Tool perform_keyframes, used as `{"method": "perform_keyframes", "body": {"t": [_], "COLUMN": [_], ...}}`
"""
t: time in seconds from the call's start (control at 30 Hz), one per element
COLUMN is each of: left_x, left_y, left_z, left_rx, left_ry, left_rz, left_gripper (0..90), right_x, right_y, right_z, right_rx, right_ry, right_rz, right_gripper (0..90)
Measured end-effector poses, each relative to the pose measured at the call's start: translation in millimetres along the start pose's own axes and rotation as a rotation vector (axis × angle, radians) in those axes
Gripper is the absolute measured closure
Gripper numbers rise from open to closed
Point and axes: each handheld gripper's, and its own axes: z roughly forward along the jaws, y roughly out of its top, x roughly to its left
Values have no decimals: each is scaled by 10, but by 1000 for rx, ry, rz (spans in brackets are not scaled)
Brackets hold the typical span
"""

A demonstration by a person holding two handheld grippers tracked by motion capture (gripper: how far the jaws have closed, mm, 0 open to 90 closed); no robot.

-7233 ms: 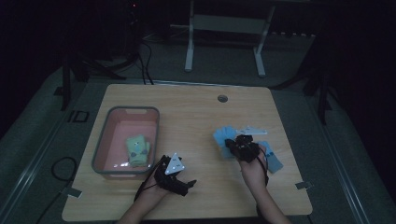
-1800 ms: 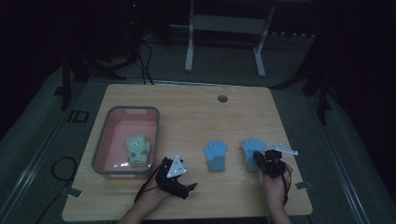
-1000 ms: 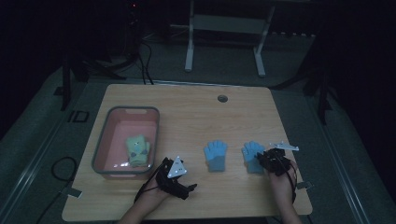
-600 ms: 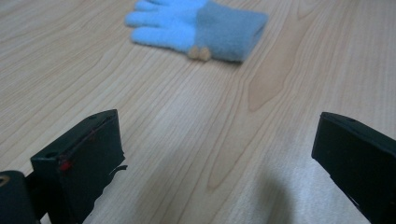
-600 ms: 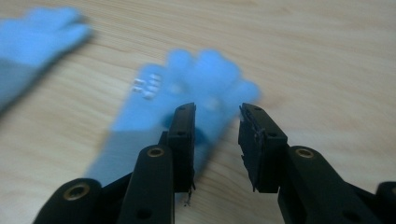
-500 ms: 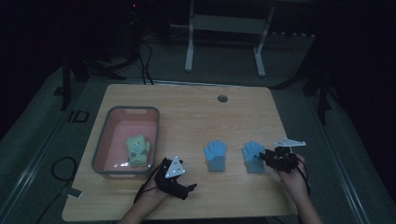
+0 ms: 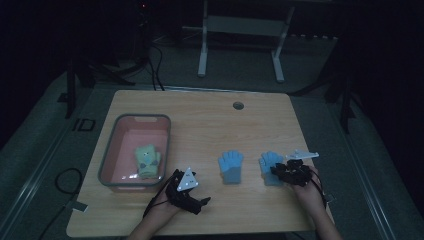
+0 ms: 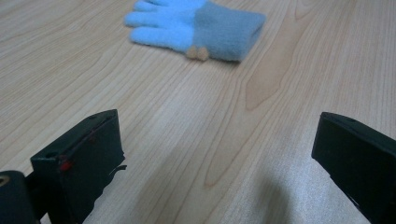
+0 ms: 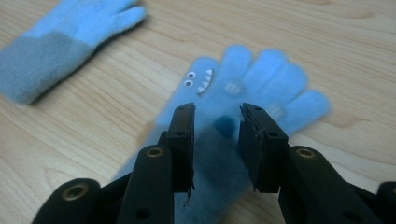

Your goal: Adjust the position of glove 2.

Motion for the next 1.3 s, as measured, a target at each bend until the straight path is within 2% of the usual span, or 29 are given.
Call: {"method": "perform_keyframes", "body": {"t": [0.1, 0.27, 0.37, 0.5, 0.7, 0.83, 1.07, 1.2, 1.3], "left_x": [3, 4, -4, 6, 6, 7, 5, 4, 0], "left_y": [-1, -9, -5, -7, -7, -7, -6, -7, -4], "left_z": [-2, 9, 11, 5, 4, 6, 4, 5, 2], "left_rx": [-1, 3, 4, 1, 3, 3, 0, -1, 0], "left_ry": [1, 0, -1, 2, 1, 2, 4, 7, 7], "left_rz": [0, 2, 3, -1, 2, 2, 1, 2, 5], "left_gripper": [24, 24, 23, 24, 24, 24, 23, 24, 24], "right_x": [26, 93, 112, 182, 288, 382, 624, 816, 926], "right_y": [-17, -19, -4, 62, 254, 381, 584, 679, 719], "right_z": [79, 105, 110, 61, -109, -175, -166, -126, -68], "right_rx": [33, 36, 40, 6, -63, -89, -116, -130, -133], "right_ry": [-15, -64, -78, -121, -122, -128, -103, -109, -91], "right_rz": [-10, -58, -40, -25, 2, 14, 31, 20, 25], "right_gripper": [712, 808, 857, 873, 878, 877, 877, 877, 877]}}
